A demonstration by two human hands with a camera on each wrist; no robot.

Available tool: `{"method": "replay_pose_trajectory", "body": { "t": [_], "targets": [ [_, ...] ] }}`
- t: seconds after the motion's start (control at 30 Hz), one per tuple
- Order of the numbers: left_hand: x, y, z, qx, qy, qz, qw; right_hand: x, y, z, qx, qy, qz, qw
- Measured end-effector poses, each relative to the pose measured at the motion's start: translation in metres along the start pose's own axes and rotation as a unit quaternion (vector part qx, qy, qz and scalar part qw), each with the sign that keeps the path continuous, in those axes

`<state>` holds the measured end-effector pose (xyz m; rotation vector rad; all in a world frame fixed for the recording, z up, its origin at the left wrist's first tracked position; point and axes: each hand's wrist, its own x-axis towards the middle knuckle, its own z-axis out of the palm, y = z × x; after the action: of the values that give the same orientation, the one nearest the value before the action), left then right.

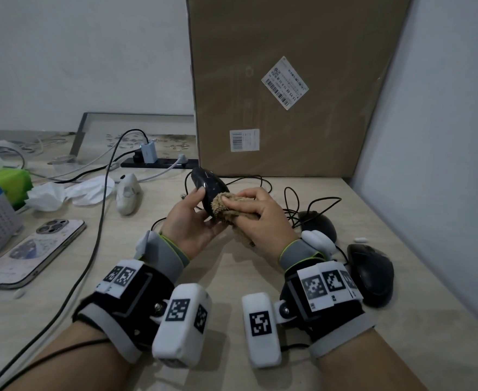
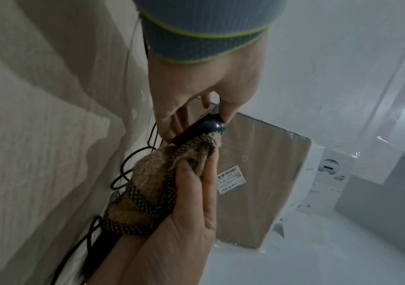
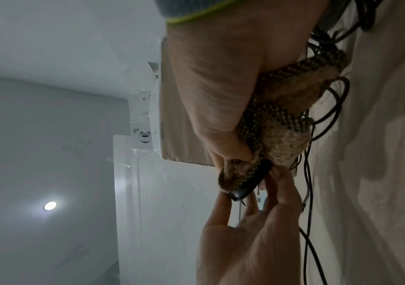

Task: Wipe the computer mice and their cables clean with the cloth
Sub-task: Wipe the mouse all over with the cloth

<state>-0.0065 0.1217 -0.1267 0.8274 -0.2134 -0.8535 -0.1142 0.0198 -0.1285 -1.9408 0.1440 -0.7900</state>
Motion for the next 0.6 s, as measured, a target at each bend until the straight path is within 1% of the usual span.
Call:
{"method": "replay_pose_trajectory", "body": {
  "t": [0.07,0.13,0.2,0.27,0.33,0.4,0.47,0.53,0.6],
  "targets": [
    [-0.002,-0.003,0.001,0.069,-0.015,0.002,0.997,0.002,0.000,0.000,-0.016,0.030,-0.011,0.999],
    [-0.006,-0.006,0.005,0.124,-0.027,-0.004,0.992,0.003,0.000,0.000,-0.015,0.066,0.000,0.998],
    [-0.009,-0.009,0.008,0.163,-0.036,-0.009,0.986,0.005,0.000,-0.002,-0.026,0.095,0.017,0.995],
    [-0.011,-0.011,0.010,0.182,-0.042,-0.008,0.982,0.006,0.001,-0.004,-0.048,0.108,0.025,0.993],
    [-0.011,-0.012,0.011,0.172,-0.041,0.002,0.984,0.006,0.001,-0.003,-0.039,0.097,0.023,0.994],
    [-0.010,-0.012,0.012,0.138,-0.034,0.018,0.990,0.005,0.001,-0.001,-0.022,0.069,0.016,0.997],
    [-0.007,-0.011,0.010,0.094,-0.016,0.024,0.995,0.003,0.001,0.001,-0.034,0.035,0.002,0.999],
    [-0.003,-0.009,0.006,0.039,0.010,0.013,0.999,0.001,0.000,0.003,-0.049,0.008,-0.015,0.999],
    [0.002,-0.006,0.000,-0.011,0.022,-0.007,1.000,-0.001,-0.002,0.004,-0.062,-0.004,-0.024,0.998]
  ]
}}
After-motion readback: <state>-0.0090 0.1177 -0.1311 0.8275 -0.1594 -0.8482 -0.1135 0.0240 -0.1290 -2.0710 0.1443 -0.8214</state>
